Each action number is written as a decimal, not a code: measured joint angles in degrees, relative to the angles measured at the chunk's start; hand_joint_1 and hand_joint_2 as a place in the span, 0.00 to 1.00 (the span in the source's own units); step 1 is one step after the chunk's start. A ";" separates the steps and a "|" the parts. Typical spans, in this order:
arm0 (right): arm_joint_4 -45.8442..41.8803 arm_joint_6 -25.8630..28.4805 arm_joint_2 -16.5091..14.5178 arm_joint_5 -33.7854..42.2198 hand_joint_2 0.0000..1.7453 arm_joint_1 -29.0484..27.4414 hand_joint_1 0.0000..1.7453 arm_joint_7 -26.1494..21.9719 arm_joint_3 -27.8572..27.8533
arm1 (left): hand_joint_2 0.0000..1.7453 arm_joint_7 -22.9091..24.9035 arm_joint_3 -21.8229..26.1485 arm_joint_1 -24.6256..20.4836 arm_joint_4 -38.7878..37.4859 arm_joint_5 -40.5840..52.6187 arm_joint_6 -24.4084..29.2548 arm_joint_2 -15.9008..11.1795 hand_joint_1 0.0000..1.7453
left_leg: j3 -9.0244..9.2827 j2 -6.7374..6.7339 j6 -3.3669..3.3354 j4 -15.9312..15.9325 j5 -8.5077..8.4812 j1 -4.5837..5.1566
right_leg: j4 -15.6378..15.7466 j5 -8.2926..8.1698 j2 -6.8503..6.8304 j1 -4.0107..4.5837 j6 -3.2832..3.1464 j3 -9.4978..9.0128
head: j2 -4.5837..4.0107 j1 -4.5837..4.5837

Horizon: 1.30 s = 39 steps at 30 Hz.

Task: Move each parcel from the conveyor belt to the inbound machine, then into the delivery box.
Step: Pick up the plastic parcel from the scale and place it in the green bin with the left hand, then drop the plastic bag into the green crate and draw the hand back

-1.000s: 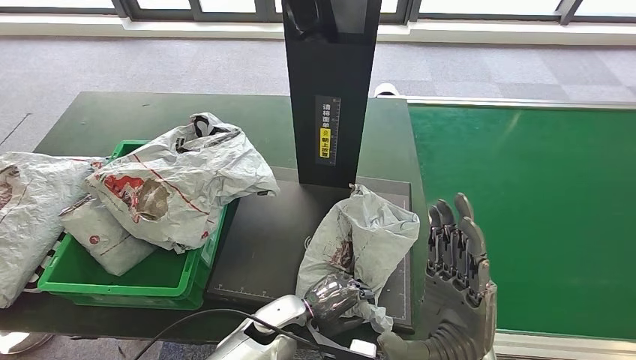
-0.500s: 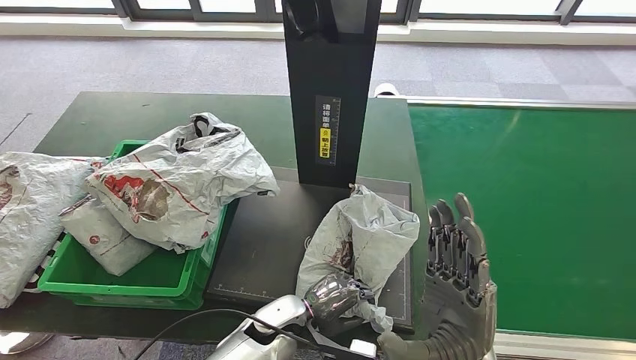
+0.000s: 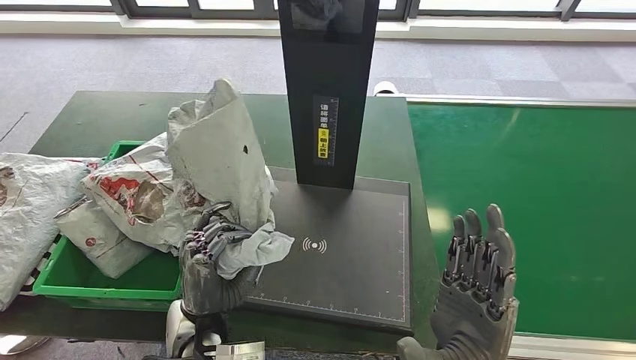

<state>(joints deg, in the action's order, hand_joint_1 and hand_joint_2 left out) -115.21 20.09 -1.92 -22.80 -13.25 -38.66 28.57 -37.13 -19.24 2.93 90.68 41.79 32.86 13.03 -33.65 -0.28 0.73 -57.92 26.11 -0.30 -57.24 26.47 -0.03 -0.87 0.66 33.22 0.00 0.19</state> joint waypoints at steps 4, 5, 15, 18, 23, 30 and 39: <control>-0.35 2.24 0.40 -0.46 1.00 -0.81 0.00 0.16 0.07 | 1.00 -0.61 0.45 0.33 2.52 -1.22 0.50 -0.10 1.00 | 0.01 0.01 -0.05 0.00 0.04 0.01 | 0.01 0.02 -0.02 -0.01 0.03 -0.04 | 0.00 0.00; -0.40 2.43 0.46 -0.51 1.00 -0.92 0.00 0.20 0.07 | 1.00 -0.61 0.50 0.36 2.91 -1.27 0.52 -0.10 1.00 | 0.01 0.00 -0.05 0.00 0.04 0.01 | 0.01 0.01 -0.02 -0.02 0.03 -0.05 | 0.00 -0.01; -0.46 2.73 0.61 -0.58 1.00 -1.12 0.00 0.22 0.09 | 1.00 -0.62 0.72 0.74 4.60 -1.36 0.54 -0.13 1.00 | 0.06 0.00 -0.05 -0.01 0.04 0.01 | 0.01 -0.01 -0.02 -0.02 0.04 -0.07 | 0.00 0.01; -0.46 2.73 0.61 -0.58 1.00 -1.12 0.00 0.22 0.09 | 1.00 -0.62 0.73 0.77 4.73 -1.36 0.54 -0.13 1.00 | 0.05 0.00 -0.05 -0.01 0.04 0.01 | 0.01 0.00 -0.02 -0.01 0.04 -0.06 | 0.00 0.01; -0.53 3.04 0.63 -0.90 1.00 -1.25 0.00 0.27 0.09 | 1.00 -0.62 0.73 0.75 4.90 -1.84 0.32 -0.13 1.00 | 0.05 0.00 -0.05 -0.01 0.04 0.01 | 0.01 0.00 -0.02 -0.02 0.04 -0.06 | 0.00 0.01; -1.39 3.52 0.63 -2.68 1.00 -2.70 0.00 1.04 0.02 | 1.00 -0.60 0.91 -0.81 5.10 -4.97 -1.94 -0.13 1.00 | 0.06 0.00 -0.05 -0.01 0.04 0.02 | 0.02 0.00 -0.02 -0.02 0.04 -0.06 | 0.00 -0.02; -1.84 1.62 0.61 -3.18 1.00 -2.87 0.00 1.25 -0.48 | 1.00 7.68 9.96 -11.90 -0.05 0.34 -1.95 -0.42 1.00 | 0.10 0.00 0.01 -0.01 -0.08 0.00 | -0.01 -0.10 -0.01 0.00 -0.01 -0.07 | 0.00 -0.03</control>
<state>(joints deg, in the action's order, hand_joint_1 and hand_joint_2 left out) -117.04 21.70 -1.31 -25.98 -16.13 -37.42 28.09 -29.44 -9.28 -8.97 90.63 42.13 30.90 12.61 -33.55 -0.27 0.74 -57.93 26.03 -0.30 -57.25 26.37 -0.05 -0.87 0.65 33.14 0.00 0.15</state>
